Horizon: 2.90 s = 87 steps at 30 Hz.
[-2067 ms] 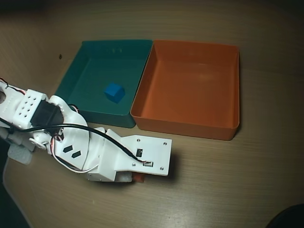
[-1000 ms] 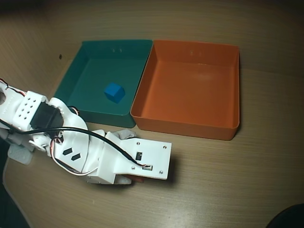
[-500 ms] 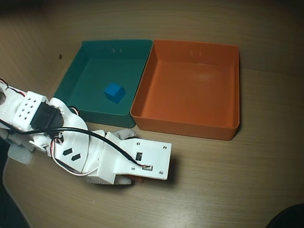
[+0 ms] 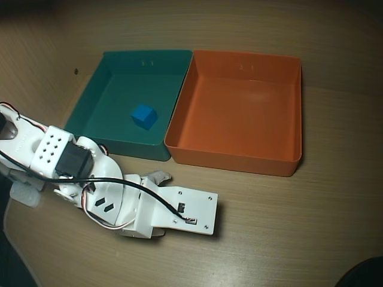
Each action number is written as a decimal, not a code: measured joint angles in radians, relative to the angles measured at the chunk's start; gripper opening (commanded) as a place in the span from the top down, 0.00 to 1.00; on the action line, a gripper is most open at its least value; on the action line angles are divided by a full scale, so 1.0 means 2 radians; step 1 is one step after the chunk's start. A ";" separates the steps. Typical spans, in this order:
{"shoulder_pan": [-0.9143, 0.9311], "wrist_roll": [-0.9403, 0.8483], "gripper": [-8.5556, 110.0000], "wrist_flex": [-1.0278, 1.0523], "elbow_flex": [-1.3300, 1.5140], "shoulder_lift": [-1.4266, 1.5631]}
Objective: Grasp a cube and put it in the box.
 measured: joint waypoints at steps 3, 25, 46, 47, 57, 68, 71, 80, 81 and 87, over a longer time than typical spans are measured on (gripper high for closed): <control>0.000 0.000 0.55 -0.003 0.000 -0.004; 0.000 0.000 0.87 -0.003 0.000 -0.004; -0.001 0.000 0.98 -0.004 -0.011 -0.018; -0.001 0.000 0.98 -0.004 -0.011 -0.018; -0.001 0.000 0.98 -0.003 -0.018 -0.001; -0.009 0.000 0.98 -0.003 -0.123 0.091; -0.029 0.000 0.98 -0.003 -0.146 0.093; -0.068 0.000 0.98 -0.002 -0.160 0.093; -0.075 0.000 0.98 -0.002 -0.160 0.093; -0.119 0.000 0.98 -0.002 -0.160 0.093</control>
